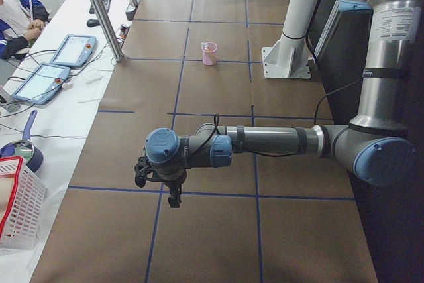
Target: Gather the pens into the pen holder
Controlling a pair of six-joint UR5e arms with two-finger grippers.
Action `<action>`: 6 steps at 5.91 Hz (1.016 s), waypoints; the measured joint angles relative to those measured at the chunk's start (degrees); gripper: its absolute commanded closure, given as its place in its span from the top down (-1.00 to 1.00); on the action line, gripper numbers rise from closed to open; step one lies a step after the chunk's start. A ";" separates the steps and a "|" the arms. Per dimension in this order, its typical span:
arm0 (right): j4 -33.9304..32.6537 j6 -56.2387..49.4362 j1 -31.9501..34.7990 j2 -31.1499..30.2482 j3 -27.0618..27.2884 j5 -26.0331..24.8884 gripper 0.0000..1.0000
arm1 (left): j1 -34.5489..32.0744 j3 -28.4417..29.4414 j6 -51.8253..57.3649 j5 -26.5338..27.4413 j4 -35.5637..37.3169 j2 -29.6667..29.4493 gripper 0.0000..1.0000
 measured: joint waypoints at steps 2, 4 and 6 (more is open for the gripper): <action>-0.57 -2.94 4.97 -0.21 -2.95 7.07 1.00 | 0.06 0.28 0.26 0.11 -0.18 0.08 1.00; -3.53 -7.65 7.79 -0.06 -3.49 9.24 1.00 | 0.08 2.63 0.49 0.07 -0.82 -0.04 1.00; -9.22 -10.83 9.13 0.72 -2.40 6.75 1.00 | 0.12 5.35 0.46 0.05 -3.36 -0.06 1.00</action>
